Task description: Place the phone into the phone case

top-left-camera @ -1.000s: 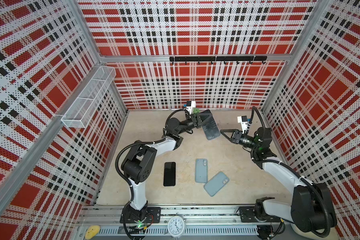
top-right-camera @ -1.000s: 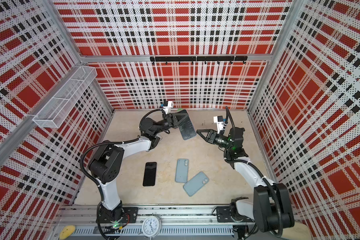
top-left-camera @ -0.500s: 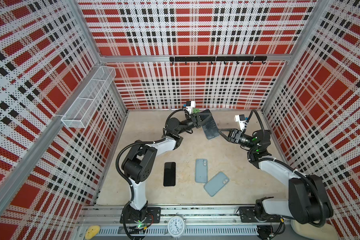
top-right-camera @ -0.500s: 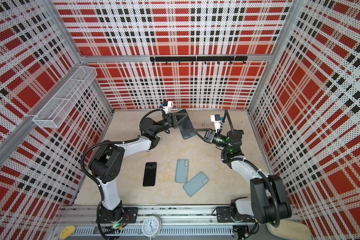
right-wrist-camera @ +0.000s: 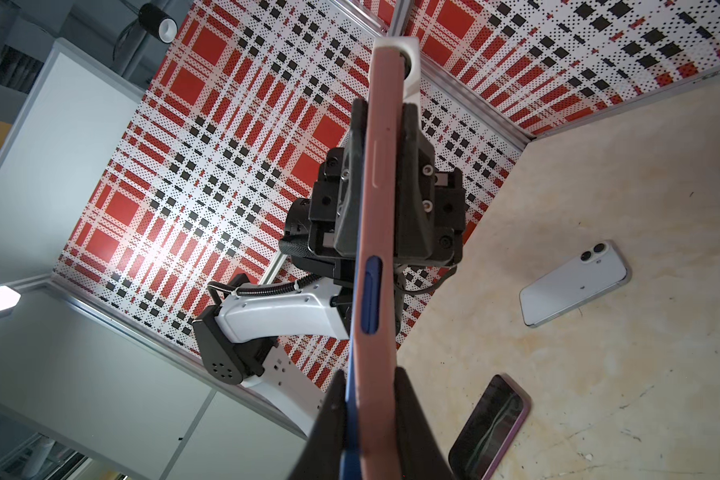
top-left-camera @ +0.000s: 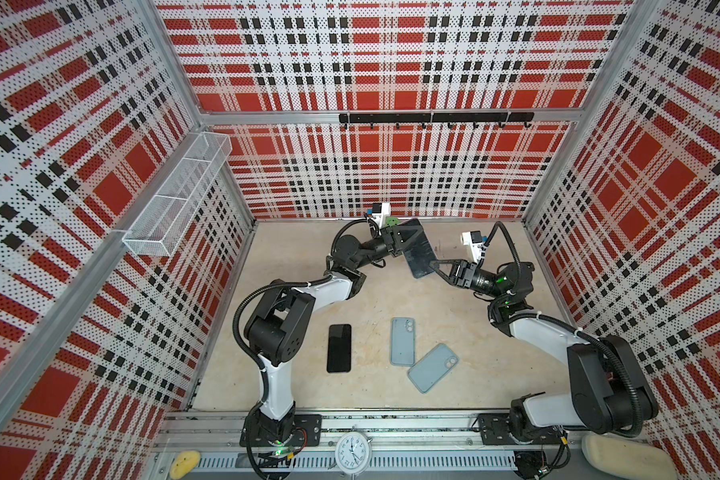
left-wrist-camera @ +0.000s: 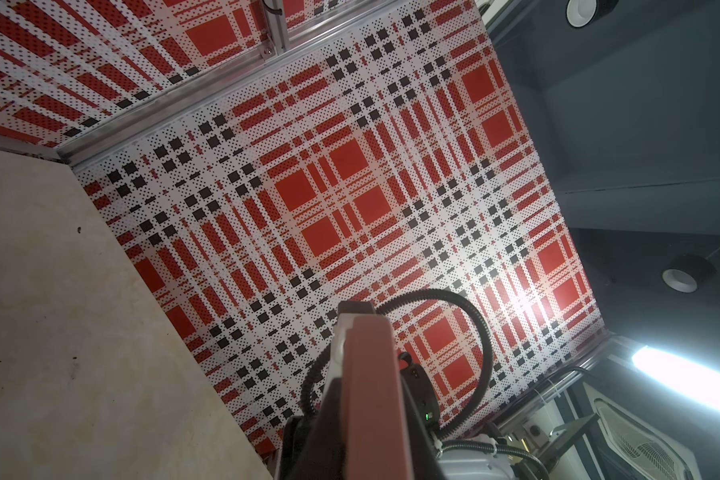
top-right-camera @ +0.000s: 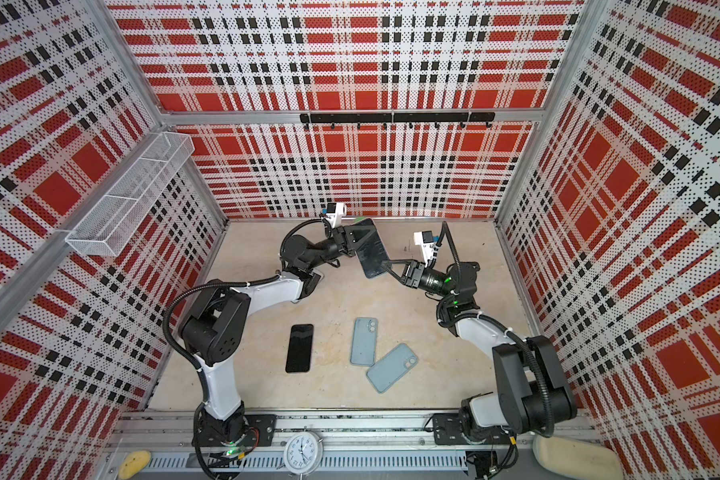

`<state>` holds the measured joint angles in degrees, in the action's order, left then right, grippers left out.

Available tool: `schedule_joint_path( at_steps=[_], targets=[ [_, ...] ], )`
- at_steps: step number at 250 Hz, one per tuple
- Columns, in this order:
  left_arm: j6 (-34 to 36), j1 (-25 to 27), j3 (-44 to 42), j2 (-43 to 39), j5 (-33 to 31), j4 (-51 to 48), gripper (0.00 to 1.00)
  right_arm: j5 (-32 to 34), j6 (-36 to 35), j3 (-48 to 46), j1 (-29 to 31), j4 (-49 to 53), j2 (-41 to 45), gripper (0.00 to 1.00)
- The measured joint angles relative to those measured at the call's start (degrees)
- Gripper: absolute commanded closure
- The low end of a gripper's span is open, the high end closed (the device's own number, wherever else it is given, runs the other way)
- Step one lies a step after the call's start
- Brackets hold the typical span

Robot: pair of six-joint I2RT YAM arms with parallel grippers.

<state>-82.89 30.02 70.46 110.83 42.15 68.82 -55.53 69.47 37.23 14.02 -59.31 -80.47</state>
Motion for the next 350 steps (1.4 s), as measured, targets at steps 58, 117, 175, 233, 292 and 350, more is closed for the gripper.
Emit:
schedule_joint_path(
  at_steps=[58,117,175,233,292,350],
  targets=[
    [0.0,0.0,0.0,0.3,-0.5,-1.4,0.66,5.6,-10.6,1.4,0.6,17.1,4.9,1.0],
    [0.5,0.3,0.0,0.2,-1.6,-1.7,0.63,9.6,-17.6,5.1,1.1,31.3,7.9,1.0],
    [1.0,1.2,-1.0,0.2,-2.4,-1.9,0.75,7.1,-15.7,5.4,-0.2,29.7,6.8,1.0],
    [1.4,3.3,-3.8,0.3,-2.6,-2.1,0.83,5.0,-12.0,5.9,-2.0,28.2,4.6,1.0],
    [1.2,3.7,-3.9,0.3,-3.6,-1.5,0.95,4.8,-11.3,6.6,-2.2,27.9,4.3,0.85],
    [1.7,4.7,-3.9,0.3,-4.5,-1.1,1.0,7.1,-11.1,6.7,-2.7,28.7,4.3,0.57]
  ],
)
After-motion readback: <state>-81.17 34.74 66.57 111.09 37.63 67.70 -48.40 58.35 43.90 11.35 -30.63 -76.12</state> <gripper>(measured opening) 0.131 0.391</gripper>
